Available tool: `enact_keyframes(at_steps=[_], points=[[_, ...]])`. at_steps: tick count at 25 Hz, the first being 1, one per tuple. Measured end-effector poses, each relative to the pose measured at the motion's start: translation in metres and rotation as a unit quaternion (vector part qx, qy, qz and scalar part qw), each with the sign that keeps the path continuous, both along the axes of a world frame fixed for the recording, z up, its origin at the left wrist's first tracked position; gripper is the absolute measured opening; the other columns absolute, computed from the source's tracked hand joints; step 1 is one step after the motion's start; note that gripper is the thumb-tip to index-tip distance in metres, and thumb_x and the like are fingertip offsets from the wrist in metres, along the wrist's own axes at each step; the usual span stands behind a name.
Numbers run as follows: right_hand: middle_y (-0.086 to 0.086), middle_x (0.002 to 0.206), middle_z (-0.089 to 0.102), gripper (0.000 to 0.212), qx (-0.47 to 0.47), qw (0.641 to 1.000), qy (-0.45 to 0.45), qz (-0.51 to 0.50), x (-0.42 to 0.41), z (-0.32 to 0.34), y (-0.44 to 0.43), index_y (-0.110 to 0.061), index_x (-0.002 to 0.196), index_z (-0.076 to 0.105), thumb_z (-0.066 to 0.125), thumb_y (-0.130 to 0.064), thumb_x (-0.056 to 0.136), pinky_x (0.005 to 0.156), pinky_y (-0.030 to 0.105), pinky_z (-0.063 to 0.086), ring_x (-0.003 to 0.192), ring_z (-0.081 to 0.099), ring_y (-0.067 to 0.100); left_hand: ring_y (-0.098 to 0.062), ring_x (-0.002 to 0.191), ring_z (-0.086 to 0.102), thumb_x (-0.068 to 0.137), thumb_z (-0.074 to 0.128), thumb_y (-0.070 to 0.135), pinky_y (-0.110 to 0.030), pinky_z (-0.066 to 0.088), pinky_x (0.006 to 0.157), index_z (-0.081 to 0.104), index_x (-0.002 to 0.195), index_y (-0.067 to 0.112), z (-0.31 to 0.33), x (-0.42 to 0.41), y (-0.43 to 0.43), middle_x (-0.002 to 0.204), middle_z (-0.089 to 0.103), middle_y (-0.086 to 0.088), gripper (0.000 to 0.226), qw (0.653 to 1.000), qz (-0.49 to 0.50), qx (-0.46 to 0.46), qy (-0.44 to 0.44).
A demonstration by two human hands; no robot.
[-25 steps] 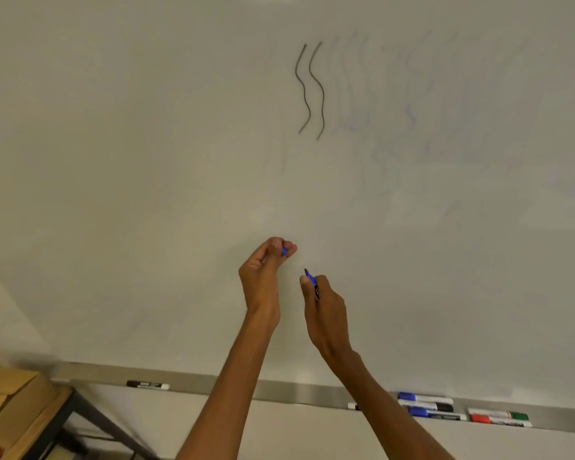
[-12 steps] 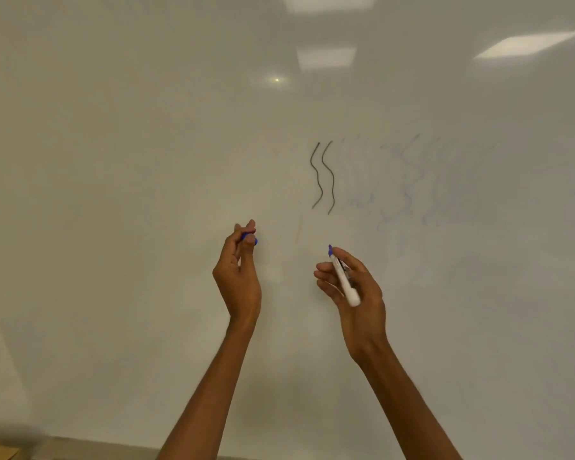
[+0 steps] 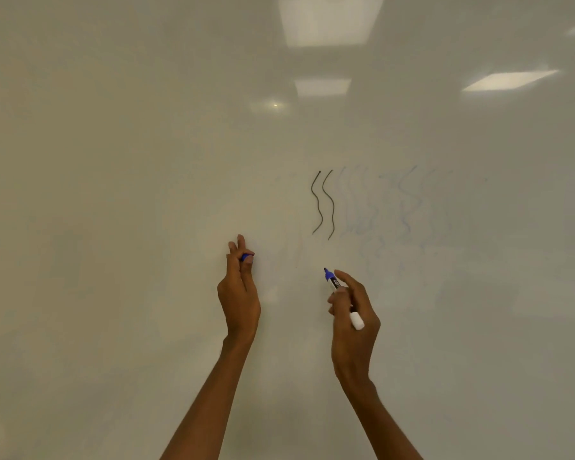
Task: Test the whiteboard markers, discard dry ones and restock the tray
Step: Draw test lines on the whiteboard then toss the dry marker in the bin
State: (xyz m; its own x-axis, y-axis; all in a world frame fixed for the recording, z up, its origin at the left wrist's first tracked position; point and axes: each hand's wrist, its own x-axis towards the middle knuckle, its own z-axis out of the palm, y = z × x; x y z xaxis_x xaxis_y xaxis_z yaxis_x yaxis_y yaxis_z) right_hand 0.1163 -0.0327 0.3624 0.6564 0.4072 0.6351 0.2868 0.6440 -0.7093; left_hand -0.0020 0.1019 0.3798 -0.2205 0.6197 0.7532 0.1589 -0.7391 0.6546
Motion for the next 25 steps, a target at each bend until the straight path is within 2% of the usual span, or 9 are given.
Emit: enact_keyframes(at_steps=[1, 2, 4, 5, 7, 10, 13, 19, 25], points=[[-0.001, 0.086, 0.067, 0.023, 0.013, 0.998, -0.047, -0.049, 0.000, -0.002, 0.004, -0.016, 0.113, 0.070, 0.056, -0.014, 0.096, 0.069, 0.027, 0.053, 0.076, 0.062, 0.012, 0.021, 0.130, 0.035, 0.104, 0.042, 0.023, -0.014, 0.038, 0.108, 0.047, 0.144, 0.006, -0.002, 0.000, 0.002, 0.151, 0.043, 0.006, 0.044, 1.000, 0.013, 0.008, 0.015], [0.000, 0.090, 0.068, 0.022, 0.020, 0.989, -0.106, -0.100, 0.000, -0.005, 0.010, -0.012, 0.114, 0.070, 0.059, -0.012, 0.094, 0.069, 0.032, 0.055, 0.078, 0.064, 0.013, 0.006, 0.135, 0.040, 0.103, 0.040, 0.027, -0.020, 0.038, 0.110, 0.043, 0.148, 0.013, -0.004, 0.000, 0.003, 0.153, 0.042, 0.001, 0.047, 0.999, 0.019, 0.018, 0.026], [0.001, 0.091, 0.069, 0.024, 0.017, 0.960, -0.206, -0.189, 0.004, -0.011, 0.022, -0.009, 0.114, 0.070, 0.060, -0.016, 0.094, 0.063, 0.040, 0.053, 0.075, 0.064, 0.016, -0.022, 0.139, 0.043, 0.100, 0.037, 0.036, -0.022, 0.034, 0.112, 0.032, 0.148, 0.025, -0.004, 0.002, 0.001, 0.154, 0.039, -0.005, 0.049, 0.998, 0.021, 0.032, 0.043], [0.001, 0.088, 0.069, 0.024, 0.013, 0.947, -0.232, -0.220, 0.005, -0.013, 0.028, -0.009, 0.115, 0.070, 0.059, -0.017, 0.094, 0.060, 0.041, 0.051, 0.072, 0.063, 0.016, -0.026, 0.141, 0.040, 0.099, 0.037, 0.037, -0.022, 0.032, 0.113, 0.029, 0.147, 0.026, -0.005, 0.003, 0.000, 0.155, 0.036, -0.004, 0.050, 0.998, 0.018, 0.035, 0.048], [0.000, 0.083, 0.069, 0.026, 0.004, 0.927, -0.257, -0.272, 0.005, -0.014, 0.035, -0.009, 0.116, 0.070, 0.059, -0.018, 0.094, 0.060, 0.039, 0.049, 0.068, 0.061, 0.016, -0.023, 0.145, 0.031, 0.098, 0.038, 0.035, -0.028, 0.033, 0.115, 0.030, 0.147, 0.024, -0.006, 0.005, 0.001, 0.155, 0.029, 0.002, 0.051, 0.998, 0.014, 0.030, 0.054], [0.000, 0.086, 0.070, 0.029, 0.001, 0.901, -0.281, -0.330, 0.000, -0.014, 0.037, -0.010, 0.117, 0.070, 0.060, -0.024, 0.094, 0.072, 0.026, 0.042, 0.072, 0.063, 0.015, -0.020, 0.144, 0.027, 0.097, 0.037, 0.038, -0.036, 0.036, 0.115, 0.036, 0.150, 0.010, -0.008, 0.006, 0.007, 0.155, 0.027, 0.002, 0.059, 0.998, 0.028, 0.021, 0.058], [0.000, 0.089, 0.071, 0.028, 0.002, 0.880, -0.293, -0.374, -0.001, -0.010, 0.041, -0.010, 0.116, 0.071, 0.066, -0.021, 0.090, 0.074, 0.027, 0.039, 0.077, 0.063, 0.015, -0.022, 0.145, 0.025, 0.098, 0.033, 0.045, -0.039, 0.037, 0.114, 0.035, 0.151, 0.008, -0.011, 0.007, 0.011, 0.157, 0.027, -0.002, 0.065, 0.997, 0.032, 0.018, 0.061], [0.003, 0.087, 0.072, 0.028, 0.012, 0.868, -0.298, -0.398, 0.003, -0.003, 0.051, -0.009, 0.112, 0.072, 0.070, -0.022, 0.087, 0.070, 0.032, 0.042, 0.076, 0.065, 0.019, -0.026, 0.147, 0.018, 0.099, 0.028, 0.053, -0.035, 0.032, 0.113, 0.030, 0.149, 0.024, -0.014, 0.012, 0.008, 0.157, 0.019, 0.003, 0.058, 0.996, 0.028, 0.050, 0.061], [0.002, 0.081, 0.069, 0.023, -0.017, 0.832, -0.357, -0.425, 0.004, -0.016, 0.052, -0.011, 0.107, 0.074, 0.069, -0.021, 0.087, 0.072, 0.031, 0.041, 0.076, 0.062, 0.018, -0.027, 0.145, 0.022, 0.101, 0.032, 0.052, -0.031, 0.040, 0.104, 0.027, 0.150, 0.021, -0.015, 0.014, 0.014, 0.156, 0.022, 0.000, 0.058, 0.993, 0.064, 0.062, 0.073]])
